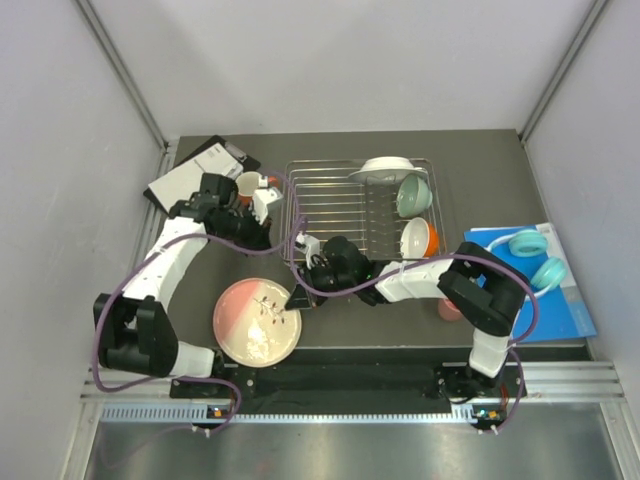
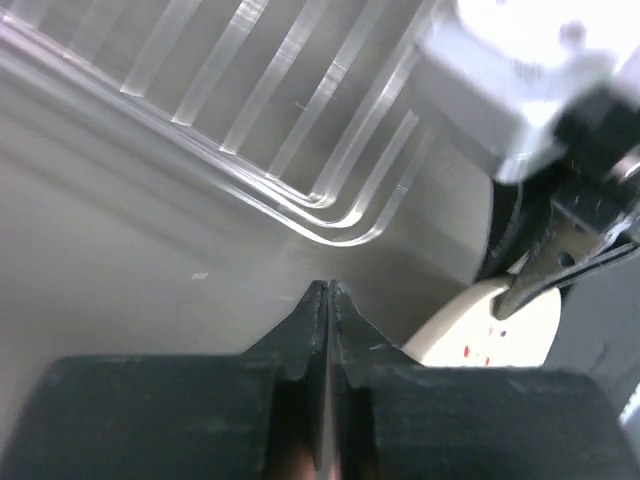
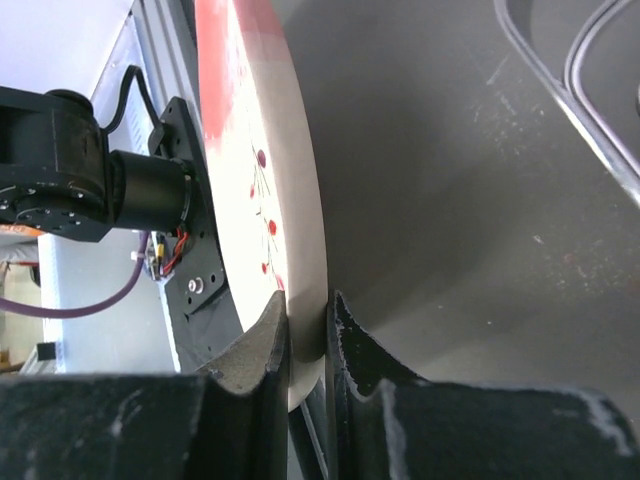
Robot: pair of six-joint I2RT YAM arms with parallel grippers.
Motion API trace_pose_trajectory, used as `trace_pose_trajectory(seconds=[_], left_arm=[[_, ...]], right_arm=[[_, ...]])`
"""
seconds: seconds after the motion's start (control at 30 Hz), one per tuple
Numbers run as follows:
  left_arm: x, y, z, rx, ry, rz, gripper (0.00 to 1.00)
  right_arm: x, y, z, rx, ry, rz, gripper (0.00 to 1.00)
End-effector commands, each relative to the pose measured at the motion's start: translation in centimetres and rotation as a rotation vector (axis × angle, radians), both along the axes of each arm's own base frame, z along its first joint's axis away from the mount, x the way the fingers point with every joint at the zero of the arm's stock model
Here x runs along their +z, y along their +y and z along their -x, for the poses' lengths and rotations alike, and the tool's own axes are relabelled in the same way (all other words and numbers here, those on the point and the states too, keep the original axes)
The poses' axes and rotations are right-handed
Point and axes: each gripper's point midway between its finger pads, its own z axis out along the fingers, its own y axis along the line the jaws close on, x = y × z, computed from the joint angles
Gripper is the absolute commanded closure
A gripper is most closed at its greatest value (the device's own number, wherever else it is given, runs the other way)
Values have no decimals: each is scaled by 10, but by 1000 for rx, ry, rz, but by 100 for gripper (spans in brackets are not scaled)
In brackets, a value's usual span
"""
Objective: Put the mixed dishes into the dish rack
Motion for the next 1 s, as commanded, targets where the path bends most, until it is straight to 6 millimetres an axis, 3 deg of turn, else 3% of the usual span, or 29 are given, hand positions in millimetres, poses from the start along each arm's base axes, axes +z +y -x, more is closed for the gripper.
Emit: trace_pose_trajectory(seconds=[0.0, 0.03, 0.07, 0.1, 0.13, 0.17, 0.2, 0.23, 0.3, 0.33, 0.37, 0.43, 0.5, 0.53, 0.57, 0.63, 0.67, 0.7, 0.77, 0.8, 0.97], left_arm=[[67, 26, -42, 196, -150, 23, 73], [88, 34, -55, 271, -185, 46, 63], [97, 48, -63, 320, -202, 56, 54], [106, 63, -69, 371, -216, 62, 35], [118, 69, -74, 404, -236, 85, 32], [122, 84, -78, 451, -243, 88, 31], [124, 89, -80, 468, -246, 92, 30], [124, 96, -80, 488, -243, 94, 30], [118, 99, -80, 511, -224, 89, 30], [115, 101, -80, 520, -215, 88, 31], [114, 101, -80, 523, -210, 95, 31], [110, 99, -77, 544, -187, 114, 31], [108, 97, -75, 552, -173, 137, 32], [108, 95, -74, 553, -167, 147, 32], [108, 94, -74, 554, -166, 156, 32], [104, 92, -71, 561, -143, 166, 33], [100, 91, -69, 563, -127, 168, 34], [98, 90, -67, 566, -115, 172, 34], [89, 88, -63, 569, -85, 175, 34], [88, 88, -61, 570, -79, 177, 34], [78, 86, -53, 573, -54, 183, 35]], right_arm=[[39, 11, 0, 38, -67, -114, 100], [41, 9, -2, 38, -95, -108, 100], [53, 8, -3, 35, -125, -118, 100], [52, 3, -6, 14, -136, -81, 100], [56, -1, -9, 18, -187, -71, 100], [77, -2, -10, 11, -234, -92, 100], [75, -10, -13, -4, -247, -45, 100], [96, -12, -16, -5, -311, -66, 100], [103, -22, -18, -19, -342, -26, 100], [124, -25, -20, -20, -402, -46, 100], [124, -33, -22, -35, -411, -3, 100], [149, -42, -25, -46, -488, -10, 100], [157, -56, -30, -81, -532, 44, 100], [178, -61, -34, -91, -592, 30, 100], [181, -70, -37, -108, -615, 69, 100], [217, -81, -40, -129, -713, 50, 100], [221, -91, -46, -161, -740, 92, 100], [247, -98, -49, -173, -818, 82, 100], [261, -116, -61, -235, -887, 149, 100], [281, -124, -65, -251, -956, 156, 100], [314, -176, -94, -406, -1178, 357, 100]])
